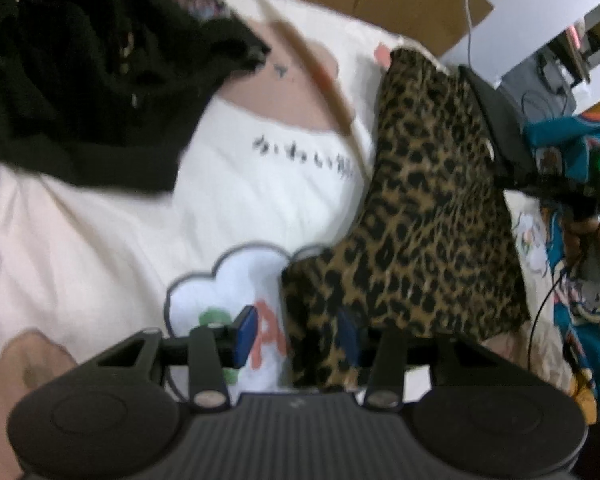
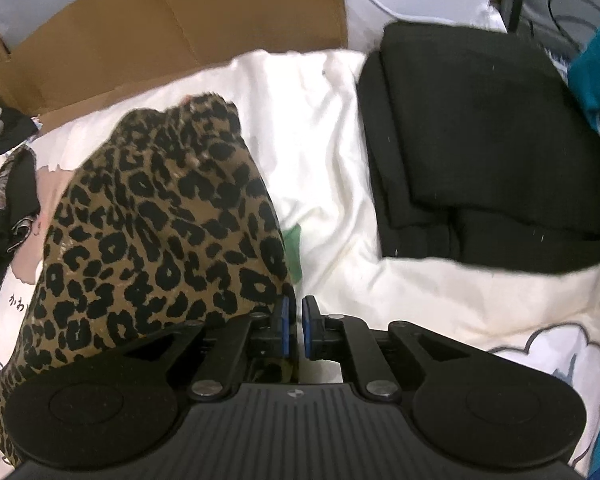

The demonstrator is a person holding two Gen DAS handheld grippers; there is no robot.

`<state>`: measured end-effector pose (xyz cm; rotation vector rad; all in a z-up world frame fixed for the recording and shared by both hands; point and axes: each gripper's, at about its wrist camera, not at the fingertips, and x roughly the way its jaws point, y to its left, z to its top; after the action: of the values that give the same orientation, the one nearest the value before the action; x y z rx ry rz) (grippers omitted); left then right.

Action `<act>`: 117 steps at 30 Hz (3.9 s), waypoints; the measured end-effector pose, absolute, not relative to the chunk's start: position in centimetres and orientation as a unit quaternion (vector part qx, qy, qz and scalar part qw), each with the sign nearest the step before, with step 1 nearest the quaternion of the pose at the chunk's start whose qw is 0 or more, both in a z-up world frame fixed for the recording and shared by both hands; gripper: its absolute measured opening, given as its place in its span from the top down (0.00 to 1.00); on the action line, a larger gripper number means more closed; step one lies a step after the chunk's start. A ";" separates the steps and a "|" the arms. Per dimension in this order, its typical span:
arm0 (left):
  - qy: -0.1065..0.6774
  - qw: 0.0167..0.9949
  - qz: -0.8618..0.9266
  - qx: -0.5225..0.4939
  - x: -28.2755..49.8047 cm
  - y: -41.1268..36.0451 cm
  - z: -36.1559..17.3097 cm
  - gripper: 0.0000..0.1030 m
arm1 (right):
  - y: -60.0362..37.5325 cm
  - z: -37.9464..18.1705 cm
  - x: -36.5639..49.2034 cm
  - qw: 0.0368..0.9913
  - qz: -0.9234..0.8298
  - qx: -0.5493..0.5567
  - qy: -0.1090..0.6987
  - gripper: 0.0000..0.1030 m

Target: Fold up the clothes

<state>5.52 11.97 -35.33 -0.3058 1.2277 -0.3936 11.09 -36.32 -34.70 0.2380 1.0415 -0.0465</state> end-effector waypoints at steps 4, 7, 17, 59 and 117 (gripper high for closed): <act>0.545 0.803 -0.198 -0.138 7.2 10.5 -33.9 0.56 | -36.0 -33.7 11.2 0.873 0.003 0.124 0.472 0.93; 0.533 0.804 -0.228 -0.135 8.6 8.4 -33.5 0.61 | -34.9 -33.6 11.5 0.876 0.038 0.122 0.466 0.93; 0.510 0.803 -0.303 -0.064 13.1 -0.7 -36.2 0.91 | -33.8 -36.8 13.4 0.866 0.044 0.072 0.493 0.82; 0.442 0.854 -0.274 -0.032 27.0 -9.6 -36.8 0.94 | -33.6 -34.6 19.6 0.893 0.051 0.109 0.433 0.67; 0.428 0.863 -0.267 -0.015 25.1 -7.1 -36.3 0.94 | -30.1 -36.4 19.9 0.887 0.055 0.060 0.454 0.62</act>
<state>25.08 -7.12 -36.33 -0.0314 0.8963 -0.5602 19.93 -30.06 -36.41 0.1254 0.9439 0.1146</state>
